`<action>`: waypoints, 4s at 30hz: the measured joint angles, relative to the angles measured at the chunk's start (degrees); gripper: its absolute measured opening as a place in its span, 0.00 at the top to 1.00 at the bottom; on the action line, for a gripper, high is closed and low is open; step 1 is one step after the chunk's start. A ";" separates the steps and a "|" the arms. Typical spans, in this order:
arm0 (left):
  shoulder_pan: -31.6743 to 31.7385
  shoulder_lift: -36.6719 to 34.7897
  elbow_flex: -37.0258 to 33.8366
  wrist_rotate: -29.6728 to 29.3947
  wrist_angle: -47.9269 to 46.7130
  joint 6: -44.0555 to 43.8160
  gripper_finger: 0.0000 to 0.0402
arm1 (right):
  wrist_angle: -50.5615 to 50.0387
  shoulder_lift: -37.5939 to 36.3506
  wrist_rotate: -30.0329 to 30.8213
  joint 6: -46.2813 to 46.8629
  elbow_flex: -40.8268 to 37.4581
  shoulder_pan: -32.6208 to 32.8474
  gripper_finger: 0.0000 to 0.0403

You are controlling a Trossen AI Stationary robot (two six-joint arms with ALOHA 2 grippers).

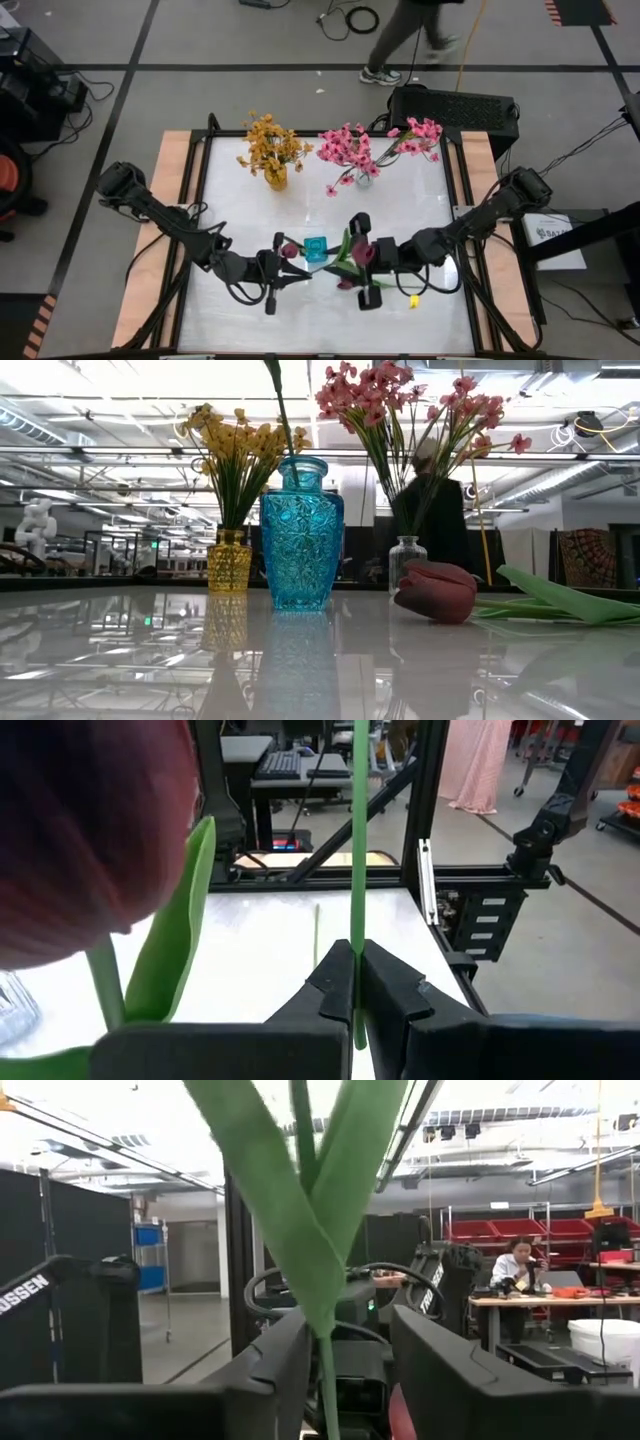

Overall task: Sort flowers into vase by color
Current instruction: Put the top dark red flower into the blue vase, then put the dark red flower into the blue vase

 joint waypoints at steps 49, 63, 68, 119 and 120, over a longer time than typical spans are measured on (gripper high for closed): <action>-2.58 -3.89 -0.01 -0.76 -11.57 -8.89 0.78 | -5.73 -1.75 4.59 -0.46 0.00 1.52 0.99; -7.76 -10.74 -0.08 -1.11 -21.22 -12.00 0.65 | -13.47 -4.42 9.40 5.25 -3.28 0.60 1.00; -8.28 -10.93 -0.08 -1.16 -21.71 -11.65 0.65 | -12.18 -4.42 9.51 7.54 -6.04 -2.35 1.00; -8.24 -10.91 -0.01 -1.22 -23.78 -12.02 0.65 | -25.61 -0.51 3.56 17.42 -7.72 -10.10 0.68; -8.24 -10.91 -0.01 -1.22 -23.78 -12.04 0.65 | -26.04 -0.51 2.77 17.40 -7.72 -10.10 0.66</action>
